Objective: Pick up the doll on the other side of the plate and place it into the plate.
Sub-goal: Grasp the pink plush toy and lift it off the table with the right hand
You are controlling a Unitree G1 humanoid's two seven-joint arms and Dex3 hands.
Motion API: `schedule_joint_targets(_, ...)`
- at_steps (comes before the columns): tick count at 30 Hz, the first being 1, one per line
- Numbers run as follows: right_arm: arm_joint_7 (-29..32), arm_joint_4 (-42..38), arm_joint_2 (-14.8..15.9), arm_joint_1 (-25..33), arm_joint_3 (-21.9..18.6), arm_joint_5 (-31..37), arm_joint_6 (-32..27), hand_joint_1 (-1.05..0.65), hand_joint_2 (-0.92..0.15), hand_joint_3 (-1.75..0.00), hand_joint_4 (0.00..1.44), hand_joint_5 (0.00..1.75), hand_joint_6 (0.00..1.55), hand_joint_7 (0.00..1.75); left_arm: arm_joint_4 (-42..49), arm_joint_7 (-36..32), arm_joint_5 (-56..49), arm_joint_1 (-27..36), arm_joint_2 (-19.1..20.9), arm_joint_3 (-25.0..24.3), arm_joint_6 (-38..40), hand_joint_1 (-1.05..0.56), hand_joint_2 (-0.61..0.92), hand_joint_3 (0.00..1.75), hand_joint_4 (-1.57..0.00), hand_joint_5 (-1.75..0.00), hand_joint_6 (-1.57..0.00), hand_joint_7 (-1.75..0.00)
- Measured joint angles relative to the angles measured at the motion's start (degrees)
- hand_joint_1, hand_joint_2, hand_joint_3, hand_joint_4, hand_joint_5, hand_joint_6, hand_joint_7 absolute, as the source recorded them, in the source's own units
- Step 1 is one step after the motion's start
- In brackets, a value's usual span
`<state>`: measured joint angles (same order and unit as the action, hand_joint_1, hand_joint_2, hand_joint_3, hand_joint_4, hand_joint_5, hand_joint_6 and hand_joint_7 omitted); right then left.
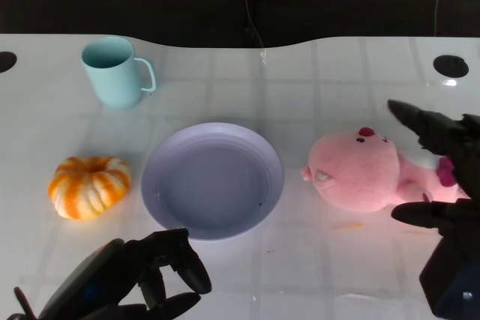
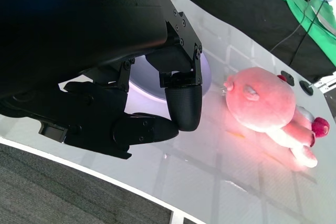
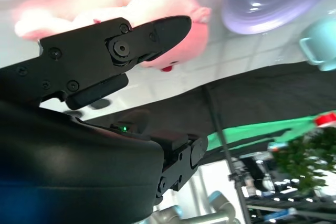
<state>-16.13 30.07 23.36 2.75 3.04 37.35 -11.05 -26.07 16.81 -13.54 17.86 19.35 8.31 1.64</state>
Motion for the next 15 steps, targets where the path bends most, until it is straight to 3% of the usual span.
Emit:
schedule_joint_targets(6,-4.4,-0.41,2.05,-2.87,0.98,3.94,-3.2,-0.7,-0.84,0.0,0.0,0.53,0.1,0.03,-0.02,0.0,0.01,0.01,-0.04,0.2,0.07,-0.31,0.92,0.43,-0.58,-1.75,-0.58,-1.35)
schedule_joint_targets(15,-6.97,-10.11,3.56,-6.94,5.87,7.88,-3.2,-0.7,-0.84,0.0,0.0,0.53,0.13,0.03,-0.08,-0.01,-0.37,0.09,-0.03,0.33,0.0,-0.32,0.92,0.42,-0.58,-1.75,-0.57,-1.35)
